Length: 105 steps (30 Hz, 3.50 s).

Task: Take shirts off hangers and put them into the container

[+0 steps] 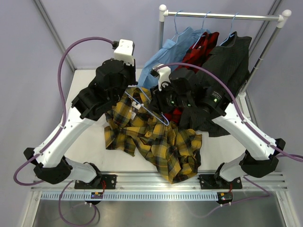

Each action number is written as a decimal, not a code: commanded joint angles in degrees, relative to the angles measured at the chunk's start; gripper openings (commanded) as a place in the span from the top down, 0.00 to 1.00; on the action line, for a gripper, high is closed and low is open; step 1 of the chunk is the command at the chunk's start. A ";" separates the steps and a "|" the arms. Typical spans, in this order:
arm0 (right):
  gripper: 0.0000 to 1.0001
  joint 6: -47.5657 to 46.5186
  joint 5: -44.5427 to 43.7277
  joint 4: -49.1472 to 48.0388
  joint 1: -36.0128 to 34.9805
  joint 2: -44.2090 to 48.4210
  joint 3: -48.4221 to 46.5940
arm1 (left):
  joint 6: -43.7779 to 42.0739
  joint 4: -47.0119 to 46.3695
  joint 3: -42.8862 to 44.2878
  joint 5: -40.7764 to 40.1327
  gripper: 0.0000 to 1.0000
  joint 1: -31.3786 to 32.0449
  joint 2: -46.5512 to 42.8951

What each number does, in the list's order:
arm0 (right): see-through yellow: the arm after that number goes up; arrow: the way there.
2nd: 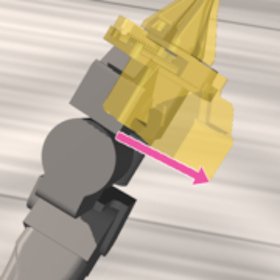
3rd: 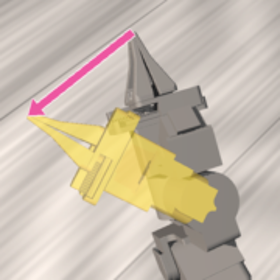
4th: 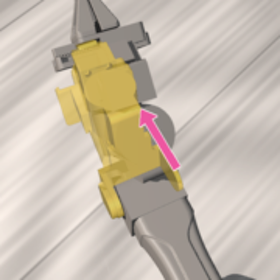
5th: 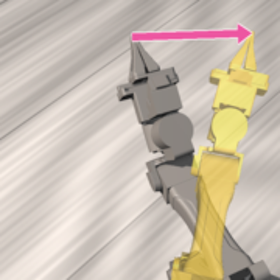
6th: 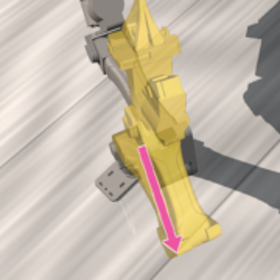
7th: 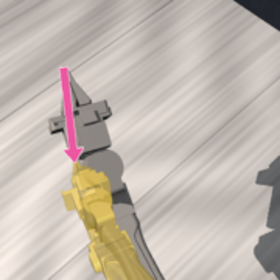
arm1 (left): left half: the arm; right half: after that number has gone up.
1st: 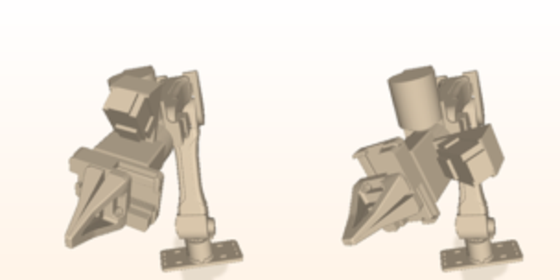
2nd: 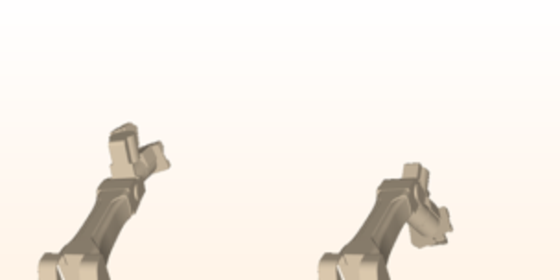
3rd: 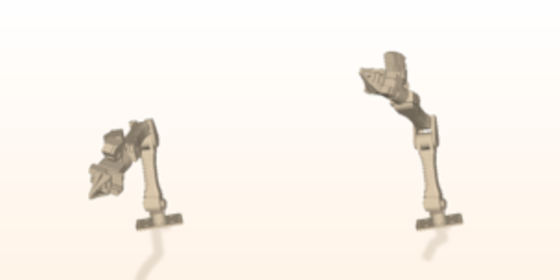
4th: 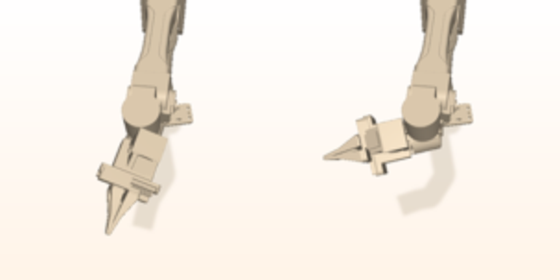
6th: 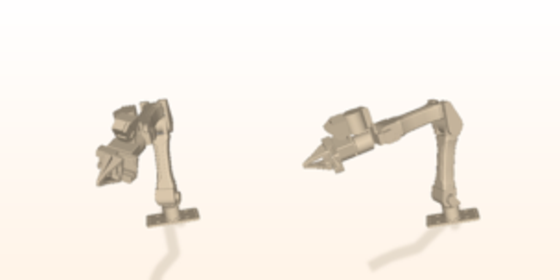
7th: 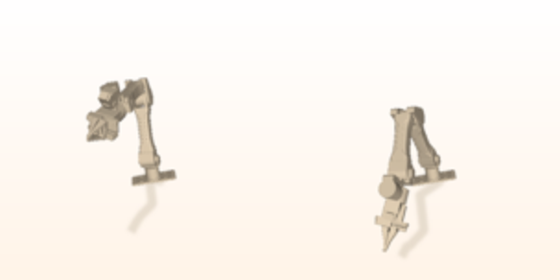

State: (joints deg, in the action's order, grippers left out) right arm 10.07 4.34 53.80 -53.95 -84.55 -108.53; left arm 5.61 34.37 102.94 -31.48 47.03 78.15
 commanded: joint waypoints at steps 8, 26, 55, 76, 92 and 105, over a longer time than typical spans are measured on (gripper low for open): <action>0.95 -1.19 1.47 -3.09 -0.71 0.18 -0.37 | 0.02 -3.08 2.89 -1.91 1.00 1.05 0.07; 1.00 -0.93 -37.10 4.37 -0.01 20.65 8.34 | 5.11 -2.91 -4.49 1.61 0.01 1.05 -16.44; 1.00 21.41 -57.78 25.49 0.43 34.98 6.22 | 12.94 -0.71 -33.23 2.04 0.01 0.96 -24.10; 1.00 0.92 -59.69 -3.02 0.34 40.09 9.67 | 12.50 -0.71 -30.69 3.71 0.01 0.88 -20.23; 1.00 14.79 -64.90 12.46 3.22 26.29 3.94 | 12.85 -0.71 -31.92 3.10 0.01 0.88 -21.72; 1.00 12.53 -52.34 1.31 16.41 21.98 10.18 | 13.82 0.00 -34.64 2.92 0.01 0.88 -24.53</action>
State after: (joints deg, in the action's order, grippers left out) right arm 23.27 -51.18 60.75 -39.99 -61.54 -99.07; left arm 18.22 36.34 68.95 -28.42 48.05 54.65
